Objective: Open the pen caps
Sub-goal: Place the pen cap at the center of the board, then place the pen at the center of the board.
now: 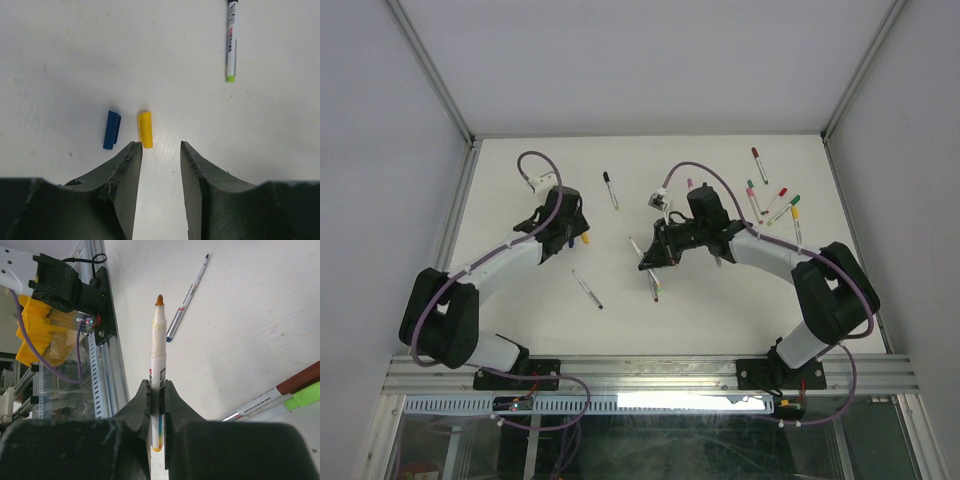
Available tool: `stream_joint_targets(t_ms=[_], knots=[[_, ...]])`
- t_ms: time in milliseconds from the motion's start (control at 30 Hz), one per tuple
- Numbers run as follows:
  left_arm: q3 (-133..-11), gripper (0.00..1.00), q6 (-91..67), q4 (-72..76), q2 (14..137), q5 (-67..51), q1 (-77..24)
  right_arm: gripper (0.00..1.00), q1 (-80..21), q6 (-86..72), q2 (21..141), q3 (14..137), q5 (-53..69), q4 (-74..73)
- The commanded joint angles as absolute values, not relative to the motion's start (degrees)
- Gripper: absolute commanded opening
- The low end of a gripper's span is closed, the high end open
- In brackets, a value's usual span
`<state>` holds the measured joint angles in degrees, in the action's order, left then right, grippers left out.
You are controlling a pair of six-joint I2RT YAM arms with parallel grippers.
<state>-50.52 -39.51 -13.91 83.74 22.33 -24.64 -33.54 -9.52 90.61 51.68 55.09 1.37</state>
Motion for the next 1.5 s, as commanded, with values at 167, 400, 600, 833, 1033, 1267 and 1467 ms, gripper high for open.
stream_joint_targets(t_ms=[167,400,600,833,1033,1267,1467], knots=[[-38.94,0.44,-42.01,-11.59,64.56,22.34,-24.08,0.00,-41.83,-15.33,95.53,55.88,38.15,3.01],[-30.54,0.52,-45.68,-12.18,48.04,24.02,-24.08,0.00,-52.96,-19.03,104.70,68.49,18.66,-7.92],[-27.70,0.54,-47.80,-15.28,40.05,24.34,-24.08,0.00,-56.22,-21.34,112.85,76.30,11.39,-14.43],[-26.45,0.54,-48.38,-16.30,38.83,24.58,-24.08,0.06,-58.23,-21.49,114.55,78.32,6.70,-16.04],[-26.65,0.54,-48.52,-16.82,38.73,24.04,-24.09,0.22,-58.36,-21.01,115.22,78.54,5.55,-16.57],[-26.34,0.54,-48.93,-17.23,37.55,23.35,-24.13,0.30,-58.36,-20.50,115.29,78.83,5.36,-17.03],[-25.80,0.54,-49.57,-17.15,36.51,22.17,-24.09,0.31,-58.08,-19.27,113.82,79.46,9.32,-17.13]])
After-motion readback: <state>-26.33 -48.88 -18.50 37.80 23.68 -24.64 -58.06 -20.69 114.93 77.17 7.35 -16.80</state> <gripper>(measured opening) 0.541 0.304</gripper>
